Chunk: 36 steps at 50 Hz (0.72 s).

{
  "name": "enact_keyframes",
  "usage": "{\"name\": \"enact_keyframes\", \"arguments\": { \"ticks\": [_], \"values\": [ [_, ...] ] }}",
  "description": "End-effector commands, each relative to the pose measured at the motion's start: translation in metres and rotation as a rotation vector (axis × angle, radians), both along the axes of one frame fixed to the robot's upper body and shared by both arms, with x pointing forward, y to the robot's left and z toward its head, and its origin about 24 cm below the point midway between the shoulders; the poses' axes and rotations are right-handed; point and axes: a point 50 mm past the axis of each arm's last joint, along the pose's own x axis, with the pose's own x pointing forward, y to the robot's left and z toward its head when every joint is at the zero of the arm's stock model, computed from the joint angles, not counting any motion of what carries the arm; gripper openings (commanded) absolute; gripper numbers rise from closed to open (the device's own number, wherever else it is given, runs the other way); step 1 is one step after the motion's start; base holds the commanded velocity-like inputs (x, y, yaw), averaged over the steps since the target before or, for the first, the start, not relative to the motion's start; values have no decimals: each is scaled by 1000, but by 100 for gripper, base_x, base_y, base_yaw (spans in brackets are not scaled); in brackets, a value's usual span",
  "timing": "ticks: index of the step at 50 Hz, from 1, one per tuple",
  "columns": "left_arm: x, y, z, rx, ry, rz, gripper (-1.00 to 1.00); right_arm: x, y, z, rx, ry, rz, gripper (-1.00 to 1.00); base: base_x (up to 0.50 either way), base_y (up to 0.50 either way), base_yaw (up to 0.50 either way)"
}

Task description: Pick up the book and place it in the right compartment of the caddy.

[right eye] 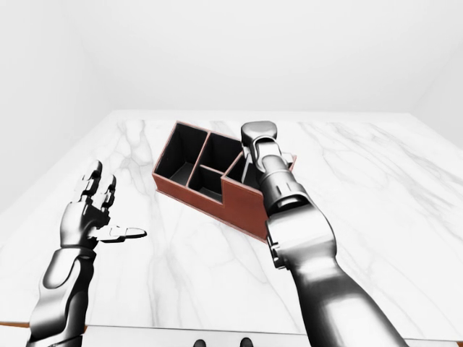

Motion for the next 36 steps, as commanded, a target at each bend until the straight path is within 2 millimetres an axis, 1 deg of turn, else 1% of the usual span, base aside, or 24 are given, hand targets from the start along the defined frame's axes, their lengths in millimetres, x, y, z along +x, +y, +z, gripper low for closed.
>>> {"name": "enact_keyframes", "arguments": {
  "ticks": [1,3,14,21,36],
  "values": [
    [2,1,-4,-2,8,3,100,0,3,0,-49,-29,18,-56,0,0,0],
    [3,1,-4,-3,9,3,100,0,3,1,-48,-40,22,100,0,0,0],
    [4,2,-5,-1,10,5,100,0,4,2,-52,-47,26,100,0,0,0],
    [6,1,-5,2,10,7,100,1,5,10,-37,-61,28,100,0,0,0],
    [6,0,-4,4,10,6,100,2,4,17,-25,-72,24,100,0,0,0]
  ]
}}
